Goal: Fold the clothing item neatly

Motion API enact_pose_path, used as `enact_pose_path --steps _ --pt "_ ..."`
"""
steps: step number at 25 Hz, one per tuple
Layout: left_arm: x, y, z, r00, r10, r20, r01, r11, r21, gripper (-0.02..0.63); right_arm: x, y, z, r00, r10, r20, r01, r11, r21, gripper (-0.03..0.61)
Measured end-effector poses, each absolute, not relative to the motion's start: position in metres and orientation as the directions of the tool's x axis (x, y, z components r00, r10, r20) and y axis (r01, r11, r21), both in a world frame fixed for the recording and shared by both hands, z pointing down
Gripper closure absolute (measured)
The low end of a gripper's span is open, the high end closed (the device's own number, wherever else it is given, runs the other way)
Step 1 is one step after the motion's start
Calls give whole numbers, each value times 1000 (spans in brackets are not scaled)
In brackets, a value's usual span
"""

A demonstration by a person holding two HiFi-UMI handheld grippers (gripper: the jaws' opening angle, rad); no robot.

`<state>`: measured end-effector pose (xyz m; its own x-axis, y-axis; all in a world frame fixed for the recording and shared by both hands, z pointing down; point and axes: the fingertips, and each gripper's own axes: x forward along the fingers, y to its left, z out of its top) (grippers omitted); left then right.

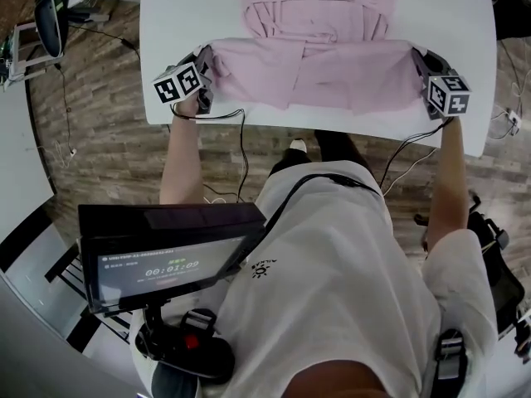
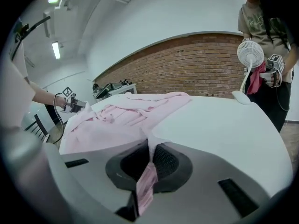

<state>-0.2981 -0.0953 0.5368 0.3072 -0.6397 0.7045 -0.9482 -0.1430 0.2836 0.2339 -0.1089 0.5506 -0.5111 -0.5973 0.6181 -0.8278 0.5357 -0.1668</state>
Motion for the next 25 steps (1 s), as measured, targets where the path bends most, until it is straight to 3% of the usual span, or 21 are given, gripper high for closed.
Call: enact_pose_path --steps 10,13,18,22,25 --pt "-292 -98 580 280 -533 799 -960 -150 236 601 228 -109 583 -534 -499 683 -788 586 -189 561" --pt "-292 -96 584 271 -522 809 -963 -150 226 595 224 -107 584 -539 -470 699 -765 620 -173 499" --pt "-293 -98 587 260 -498 827 -965 -165 204 499 219 -103 585 -549 -431 716 -739 650 -176 457" --pt "-293 -98 588 278 -481 831 -960 -174 220 411 222 -98 583 -554 -376 743 -716 670 -196 359" --pt "-288 -95 586 320 -476 819 -947 -195 256 338 229 -94 580 -544 -378 749 -728 657 -197 347"
